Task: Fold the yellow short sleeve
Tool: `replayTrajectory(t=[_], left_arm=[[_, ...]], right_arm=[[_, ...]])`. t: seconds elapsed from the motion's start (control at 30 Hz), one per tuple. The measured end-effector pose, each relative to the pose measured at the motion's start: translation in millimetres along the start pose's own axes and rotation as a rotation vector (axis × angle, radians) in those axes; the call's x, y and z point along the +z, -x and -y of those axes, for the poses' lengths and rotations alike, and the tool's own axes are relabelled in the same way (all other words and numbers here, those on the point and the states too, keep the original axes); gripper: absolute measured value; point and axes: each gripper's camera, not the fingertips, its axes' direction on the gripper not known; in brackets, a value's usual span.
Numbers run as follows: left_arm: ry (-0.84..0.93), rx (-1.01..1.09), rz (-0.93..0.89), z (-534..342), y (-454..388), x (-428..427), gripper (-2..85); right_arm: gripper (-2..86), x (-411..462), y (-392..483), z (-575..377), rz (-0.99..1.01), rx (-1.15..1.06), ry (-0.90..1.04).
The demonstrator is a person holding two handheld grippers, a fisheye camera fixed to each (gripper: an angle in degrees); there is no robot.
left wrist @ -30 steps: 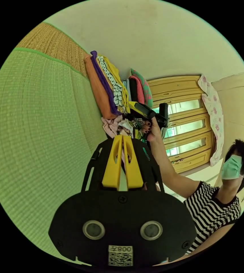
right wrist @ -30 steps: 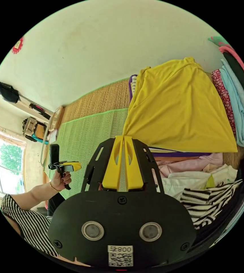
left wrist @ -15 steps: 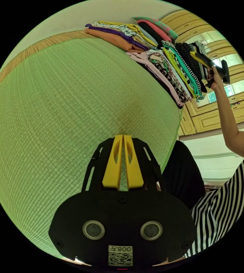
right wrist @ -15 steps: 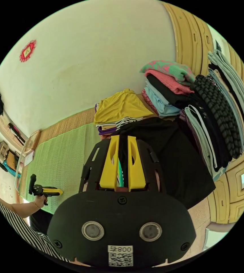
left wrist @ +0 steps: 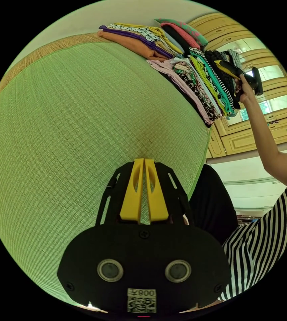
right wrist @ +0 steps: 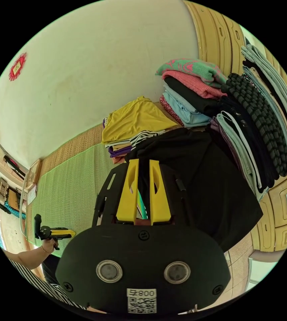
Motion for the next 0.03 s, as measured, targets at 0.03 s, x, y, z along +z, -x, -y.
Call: replayTrajectory(t=[0.03], left_arm=[[-0.009,-0.013,-0.002,-9.5,-1.5,2.1,0.2]], right_arm=[[4.8,-4.4,-2.6,0.0,0.008,0.005,0.002]])
